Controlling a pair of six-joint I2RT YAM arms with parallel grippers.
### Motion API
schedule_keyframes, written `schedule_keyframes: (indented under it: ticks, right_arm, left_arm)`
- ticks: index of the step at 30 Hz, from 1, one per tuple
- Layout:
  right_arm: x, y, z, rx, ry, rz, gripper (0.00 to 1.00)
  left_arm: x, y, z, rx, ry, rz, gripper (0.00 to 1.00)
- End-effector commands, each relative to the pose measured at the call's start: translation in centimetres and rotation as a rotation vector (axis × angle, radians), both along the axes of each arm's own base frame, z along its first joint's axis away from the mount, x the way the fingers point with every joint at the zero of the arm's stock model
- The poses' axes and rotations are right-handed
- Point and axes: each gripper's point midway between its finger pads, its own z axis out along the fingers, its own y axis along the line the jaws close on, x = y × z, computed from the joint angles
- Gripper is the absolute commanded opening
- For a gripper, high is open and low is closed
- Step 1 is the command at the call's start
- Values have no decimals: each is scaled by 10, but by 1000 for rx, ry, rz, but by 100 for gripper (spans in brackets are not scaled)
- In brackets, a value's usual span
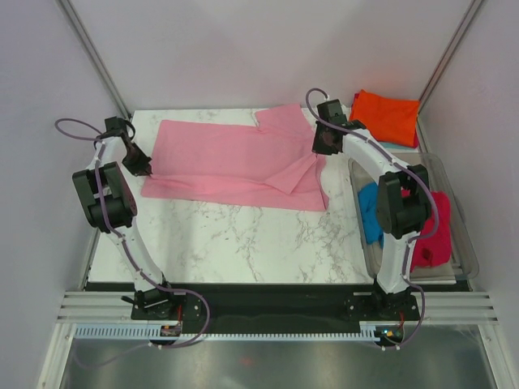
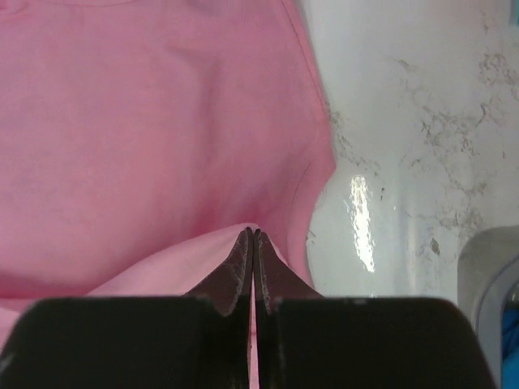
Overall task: Fold and stack the t-shirts
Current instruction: Fold the tshirt
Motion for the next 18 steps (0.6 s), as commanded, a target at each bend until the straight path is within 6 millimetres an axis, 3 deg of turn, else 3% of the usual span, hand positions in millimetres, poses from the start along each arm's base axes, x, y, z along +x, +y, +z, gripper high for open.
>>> schedule_keyframes:
  ticks: [1, 2, 3, 5, 6, 8, 9, 10, 11, 13, 14, 15, 16, 17, 18]
  right_arm:
    - [33, 2, 10, 56, -53, 30, 4]
    - [39, 0, 9, 71, -53, 37, 15]
    - [47, 2, 11, 86, -57, 49, 47]
    - [50, -5, 18, 81, -55, 36, 57]
    - [55, -9, 34, 83, -85, 25, 66]
    - [54, -17, 52, 75, -111, 3, 67]
    - [49, -18, 73, 82, -145, 4, 67]
    - [44, -17, 82, 91, -159, 11, 68]
    - [38, -14, 91, 106, -171, 23, 68]
    - [13, 3, 104, 154, -192, 70, 67]
    - [-5, 8, 85, 165, -147, 73, 67]
    - [-15, 21, 104, 212, -200, 107, 67]
    - [-31, 40, 99, 231, -189, 148, 67]
    - [-47, 47, 75, 246, -132, 146, 67]
    - [-60, 56, 75, 271, -127, 166, 66]
  left_arm:
    - [6, 12, 10, 36, 5, -27, 8]
    - [5, 12, 13, 30, 8, -26, 16]
    - [6, 12, 22, 31, -9, -30, 21]
    - [5, 10, 34, 35, -32, -23, 36]
    - [3, 9, 40, 29, -44, -16, 40]
    - [0, 8, 67, 46, -98, -11, 48]
    - [-5, 5, 73, 47, -107, -9, 50]
    - [-9, 5, 94, 66, -146, 5, 53]
    - [-14, 4, 105, 73, -167, 19, 63]
    - [-28, -7, 111, 39, -181, 57, 63]
    - [-35, -22, 131, 34, -230, 39, 63]
    - [-46, -36, 121, 15, -206, 7, 63]
    - [-54, -44, 124, 27, -207, -17, 63]
    - [-63, -62, 137, 52, -242, -71, 63]
    - [-80, -72, 122, 51, -205, -99, 63]
